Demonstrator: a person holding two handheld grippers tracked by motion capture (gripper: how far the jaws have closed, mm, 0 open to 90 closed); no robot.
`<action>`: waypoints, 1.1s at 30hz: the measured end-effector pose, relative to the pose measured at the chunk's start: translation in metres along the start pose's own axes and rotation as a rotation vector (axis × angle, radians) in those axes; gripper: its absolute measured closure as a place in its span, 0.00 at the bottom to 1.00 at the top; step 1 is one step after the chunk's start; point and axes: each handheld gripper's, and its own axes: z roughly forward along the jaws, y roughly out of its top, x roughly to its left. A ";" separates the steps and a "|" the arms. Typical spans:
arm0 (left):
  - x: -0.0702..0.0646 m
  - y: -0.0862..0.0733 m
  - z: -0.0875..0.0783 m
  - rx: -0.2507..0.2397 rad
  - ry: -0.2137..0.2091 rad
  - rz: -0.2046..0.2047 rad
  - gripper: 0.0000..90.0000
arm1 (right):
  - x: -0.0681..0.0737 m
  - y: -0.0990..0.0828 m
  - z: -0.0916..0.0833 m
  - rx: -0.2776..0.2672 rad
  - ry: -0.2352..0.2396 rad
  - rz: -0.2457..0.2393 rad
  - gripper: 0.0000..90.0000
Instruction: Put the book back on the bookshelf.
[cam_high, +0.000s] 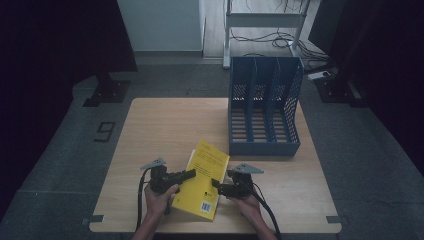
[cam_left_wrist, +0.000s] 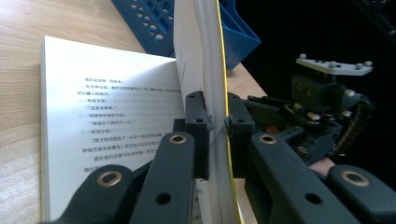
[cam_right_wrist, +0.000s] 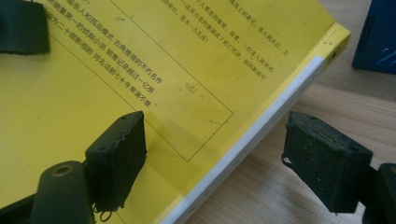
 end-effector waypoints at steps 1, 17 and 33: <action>0.000 0.000 0.000 -0.001 -0.004 -0.001 0.93 | 0.000 0.000 0.000 0.000 0.000 0.000 0.22; -0.003 0.002 -0.003 -0.013 -0.035 -0.006 0.93 | -0.005 0.001 0.004 -0.003 0.078 0.058 0.17; -0.005 0.002 -0.004 -0.012 -0.051 -0.003 0.93 | -0.008 0.000 0.009 0.015 0.157 0.117 0.14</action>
